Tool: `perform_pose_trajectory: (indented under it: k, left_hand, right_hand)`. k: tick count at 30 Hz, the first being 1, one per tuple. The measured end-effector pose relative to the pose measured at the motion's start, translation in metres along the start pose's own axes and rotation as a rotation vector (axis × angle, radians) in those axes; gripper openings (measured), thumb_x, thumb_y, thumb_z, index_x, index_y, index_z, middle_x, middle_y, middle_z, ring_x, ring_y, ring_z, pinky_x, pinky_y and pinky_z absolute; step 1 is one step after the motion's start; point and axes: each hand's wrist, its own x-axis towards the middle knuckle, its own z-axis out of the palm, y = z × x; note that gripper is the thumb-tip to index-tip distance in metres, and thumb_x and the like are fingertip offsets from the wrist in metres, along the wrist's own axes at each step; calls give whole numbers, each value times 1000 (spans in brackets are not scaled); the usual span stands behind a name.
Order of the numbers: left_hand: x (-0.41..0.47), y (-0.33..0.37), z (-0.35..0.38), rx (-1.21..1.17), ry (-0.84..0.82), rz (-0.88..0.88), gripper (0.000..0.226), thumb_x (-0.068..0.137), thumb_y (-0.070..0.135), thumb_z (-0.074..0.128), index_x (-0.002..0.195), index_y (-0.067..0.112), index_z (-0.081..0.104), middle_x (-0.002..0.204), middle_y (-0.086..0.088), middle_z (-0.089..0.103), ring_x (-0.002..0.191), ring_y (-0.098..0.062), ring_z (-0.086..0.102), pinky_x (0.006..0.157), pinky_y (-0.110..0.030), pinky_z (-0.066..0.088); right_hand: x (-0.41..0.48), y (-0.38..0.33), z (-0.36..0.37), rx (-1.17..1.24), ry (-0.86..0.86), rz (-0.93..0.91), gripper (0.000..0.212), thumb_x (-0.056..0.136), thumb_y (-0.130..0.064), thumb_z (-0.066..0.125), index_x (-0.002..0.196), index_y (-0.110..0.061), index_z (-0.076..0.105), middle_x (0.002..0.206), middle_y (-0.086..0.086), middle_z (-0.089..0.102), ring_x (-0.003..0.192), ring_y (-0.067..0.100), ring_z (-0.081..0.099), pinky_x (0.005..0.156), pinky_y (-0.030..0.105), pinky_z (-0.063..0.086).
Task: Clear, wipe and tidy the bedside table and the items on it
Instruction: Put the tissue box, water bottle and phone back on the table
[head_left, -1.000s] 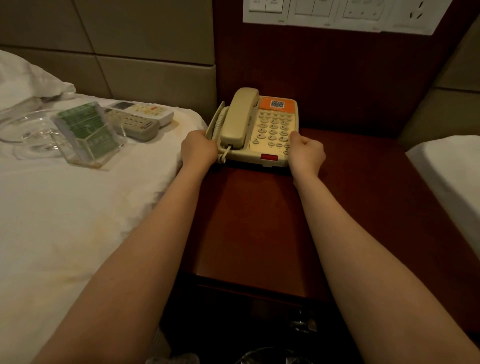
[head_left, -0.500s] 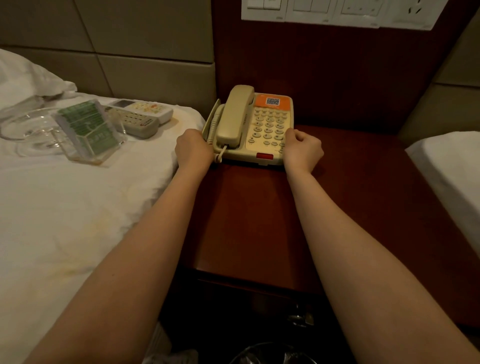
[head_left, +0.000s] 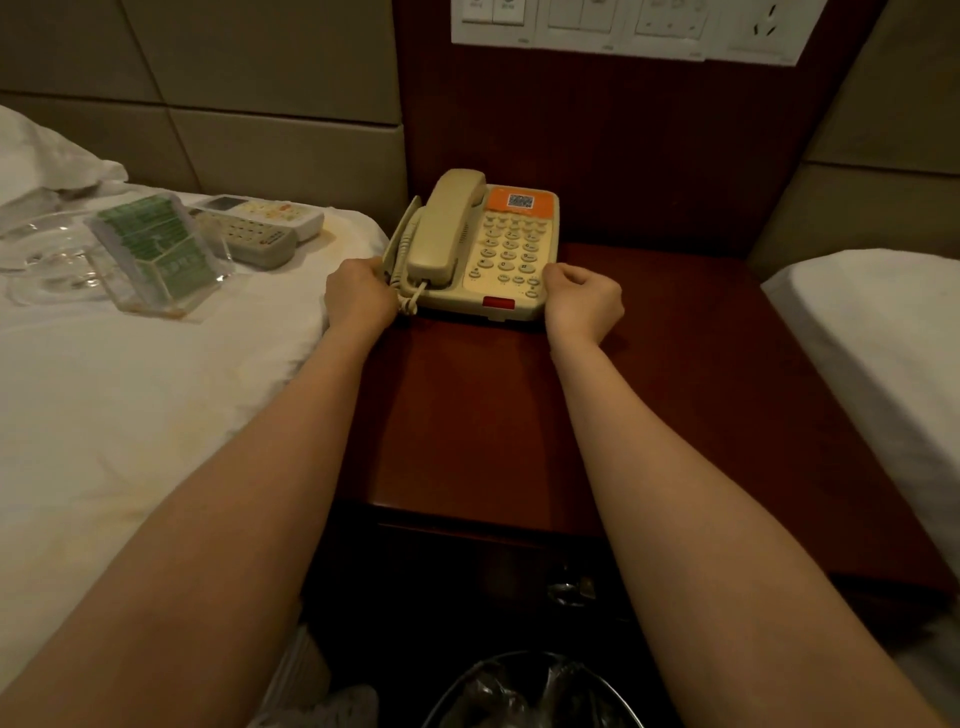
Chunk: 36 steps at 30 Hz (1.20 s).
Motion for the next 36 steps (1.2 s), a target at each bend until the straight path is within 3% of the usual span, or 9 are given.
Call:
perform_pose_trajectory:
  k: [4,8,14,18,21,23,27,36]
  left_hand:
    - [-4,-3,2,6,-9,16,28,88,3,45,108,10,64,110,-20,64,105,-36,55,84,-38,44]
    - [-20,-4,-1,16,-47,21,42,87,1,43,125,12,58,118,-21,61,112,-38,52,90,-38,42]
    - [-60,-7,-22,-49,-48,-46,46,88,-2,42,131,9,53,129,-20,55,121,-34,49,95,-34,38]
    - [-90,-2,-45,-145,-55,-111,29,90,0,42,112,5,61,137,-18,50,127,-29,45,88,-27,34]
    - [-113,-4,-66,-204,-36,-140,48,90,2,42,137,7,46,142,-13,46,132,-25,41,106,-30,33]
    - [-130,-6,-84,-247,12,-137,51,89,-1,39,139,8,45,140,-13,48,131,-23,44,107,-31,34]
    - [-164,-13,-124,-285,141,-127,55,85,-3,36,136,12,49,137,-10,51,126,-21,47,105,-31,38]
    - [-237,-11,-222,-205,370,-48,44,93,7,42,134,19,50,138,-1,49,121,-18,50,99,-31,45]
  right_hand:
    - [1,2,-1,-2,0,-7,24,90,-22,60,108,-9,71,108,6,70,96,15,65,72,20,52]
    - [-7,0,-1,-19,-36,-7,29,93,-24,57,116,-11,67,114,4,67,99,12,63,58,7,42]
    - [-50,-4,1,5,-22,-14,40,93,-17,55,132,-12,52,134,4,53,121,18,51,90,21,42]
    - [-81,-6,5,-105,-20,-72,41,91,-20,57,131,-18,52,141,2,41,128,20,41,103,30,37]
    - [-106,-14,8,-156,-39,-114,35,90,-20,57,124,-22,55,140,2,41,127,22,40,106,38,35]
    - [-124,-23,14,-118,-117,-142,30,89,-16,56,119,-20,58,135,3,45,124,22,43,102,34,38]
    - [-163,-44,25,-26,-291,-157,24,89,-7,50,108,-17,64,118,2,60,108,18,56,77,21,38]
    - [-263,-94,45,77,-776,-169,24,83,-3,52,97,-17,65,93,0,63,84,14,55,75,27,46]
